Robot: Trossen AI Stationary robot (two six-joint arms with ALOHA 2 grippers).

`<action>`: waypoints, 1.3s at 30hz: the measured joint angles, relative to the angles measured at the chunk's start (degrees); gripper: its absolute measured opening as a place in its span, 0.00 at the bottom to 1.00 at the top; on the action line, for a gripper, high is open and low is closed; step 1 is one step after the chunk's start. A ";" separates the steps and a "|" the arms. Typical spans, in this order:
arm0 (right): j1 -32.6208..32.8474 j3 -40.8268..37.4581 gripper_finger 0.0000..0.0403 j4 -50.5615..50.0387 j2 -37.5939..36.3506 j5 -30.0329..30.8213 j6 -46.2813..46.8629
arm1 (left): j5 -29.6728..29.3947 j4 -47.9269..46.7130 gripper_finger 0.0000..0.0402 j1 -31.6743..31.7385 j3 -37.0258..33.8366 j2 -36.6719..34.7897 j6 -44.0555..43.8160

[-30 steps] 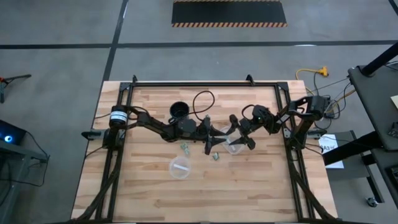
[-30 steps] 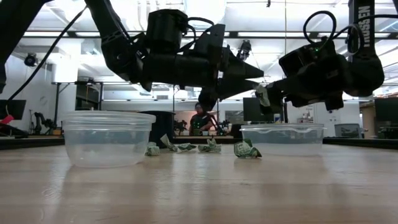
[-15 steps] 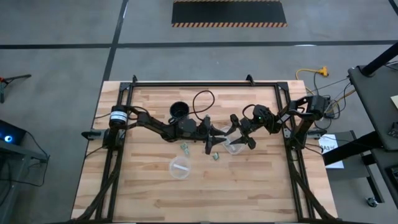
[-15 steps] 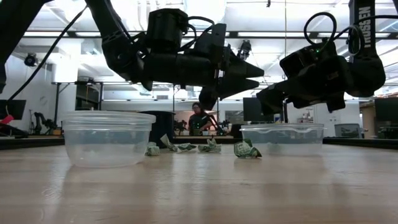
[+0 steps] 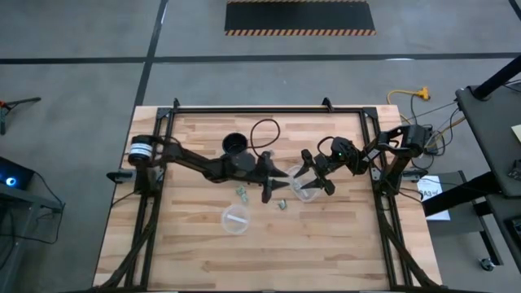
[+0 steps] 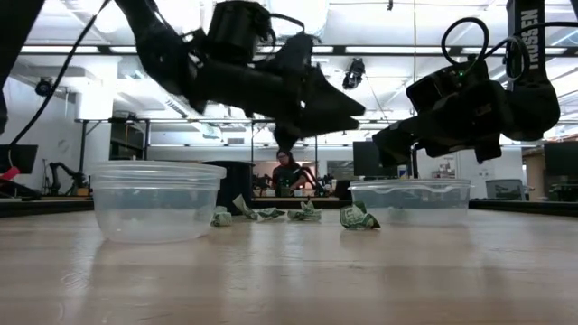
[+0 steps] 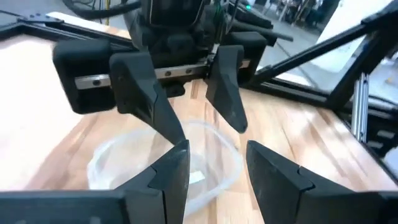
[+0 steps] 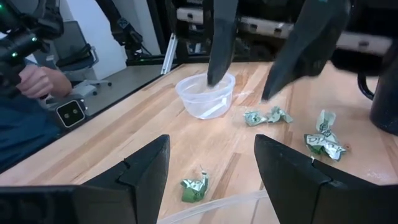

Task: Pick and place Stevia / Truvia into bins
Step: Put the green stevia packet into the top transparent container

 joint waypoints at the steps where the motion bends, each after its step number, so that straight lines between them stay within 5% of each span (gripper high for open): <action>1: 0.00 0.06 0.56 0.02 0.00 0.02 0.00 | 0.00 -1.69 0.35 0.00 -0.16 -1.25 0.88; 14: 0.00 0.28 0.56 0.00 -0.02 0.20 0.00 | -0.25 -4.30 0.35 0.00 -12.05 -16.57 7.78; 26: 0.24 0.70 0.56 -0.12 -0.02 1.70 0.02 | -0.54 17.31 0.35 0.00 -36.07 -31.44 12.33; 39: 0.24 0.70 0.56 -0.25 -0.02 1.69 0.92 | -8.55 19.30 0.35 0.11 -49.78 -46.52 13.40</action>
